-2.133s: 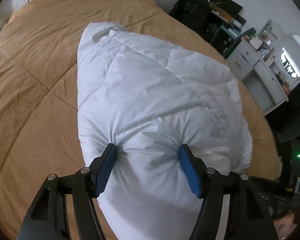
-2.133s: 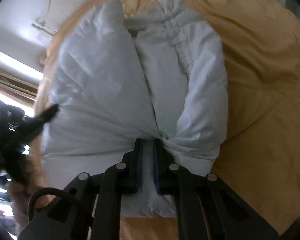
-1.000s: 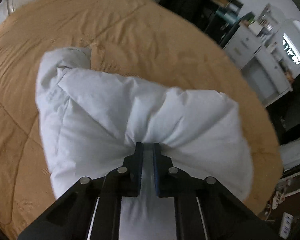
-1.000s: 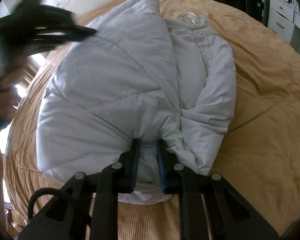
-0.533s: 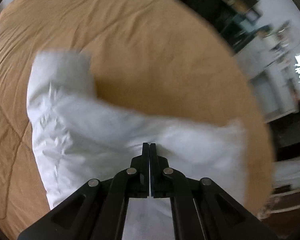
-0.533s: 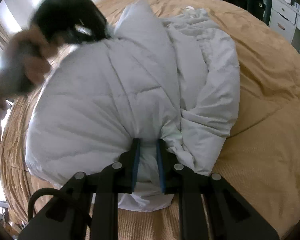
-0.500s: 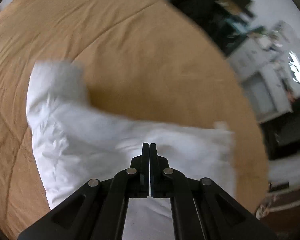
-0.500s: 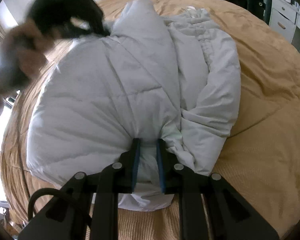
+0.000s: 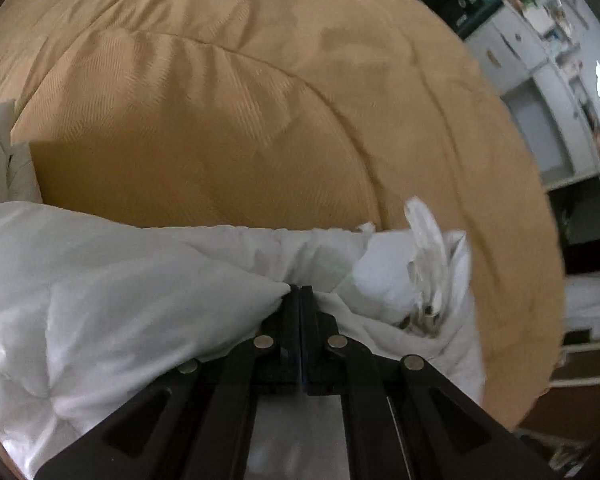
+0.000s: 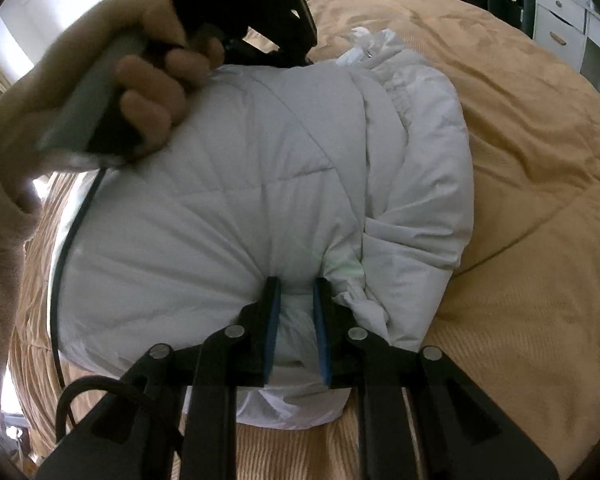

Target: Fold large clothes

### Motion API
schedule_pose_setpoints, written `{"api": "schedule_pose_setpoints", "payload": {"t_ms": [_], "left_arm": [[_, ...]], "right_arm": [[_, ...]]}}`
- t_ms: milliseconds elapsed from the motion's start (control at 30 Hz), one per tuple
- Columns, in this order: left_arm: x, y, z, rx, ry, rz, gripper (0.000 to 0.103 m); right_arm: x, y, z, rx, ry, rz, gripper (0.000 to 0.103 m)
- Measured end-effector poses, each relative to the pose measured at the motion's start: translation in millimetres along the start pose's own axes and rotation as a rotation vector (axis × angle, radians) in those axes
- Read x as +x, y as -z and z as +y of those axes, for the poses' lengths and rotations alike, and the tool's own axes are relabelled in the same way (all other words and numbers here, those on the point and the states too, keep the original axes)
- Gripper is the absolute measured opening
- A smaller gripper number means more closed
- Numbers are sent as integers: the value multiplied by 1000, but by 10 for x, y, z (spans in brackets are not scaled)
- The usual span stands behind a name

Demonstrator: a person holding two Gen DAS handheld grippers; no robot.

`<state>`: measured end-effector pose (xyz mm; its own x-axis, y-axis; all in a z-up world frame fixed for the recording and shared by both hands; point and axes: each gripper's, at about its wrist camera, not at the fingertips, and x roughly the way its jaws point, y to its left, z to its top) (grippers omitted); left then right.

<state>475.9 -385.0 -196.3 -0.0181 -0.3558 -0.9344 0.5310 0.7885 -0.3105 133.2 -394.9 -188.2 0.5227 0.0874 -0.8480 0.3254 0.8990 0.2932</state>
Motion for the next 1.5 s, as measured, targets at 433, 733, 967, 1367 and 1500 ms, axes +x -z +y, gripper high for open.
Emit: {"api": "schedule_pose_setpoints", "payload": {"t_ms": [433, 733, 967, 1367, 1500], "left_arm": [[-957, 1688, 679, -48, 33, -195, 1], [-1074, 1921, 572, -12, -58, -263, 1], [-1228, 2316, 540, 14, -25, -293, 1], [-1687, 2412, 1114, -163, 169, -355, 65], [-1933, 2361, 1674, -281, 185, -453, 103]], "right_arm": [[-47, 77, 112, -5, 34, -22, 16], [-260, -72, 106, -6, -2, 3, 17], [-586, -899, 118, 19, -98, -100, 21], [-535, -1080, -200, 97, -13, -47, 95], [-1010, -681, -413, 160, -156, -112, 103]]}}
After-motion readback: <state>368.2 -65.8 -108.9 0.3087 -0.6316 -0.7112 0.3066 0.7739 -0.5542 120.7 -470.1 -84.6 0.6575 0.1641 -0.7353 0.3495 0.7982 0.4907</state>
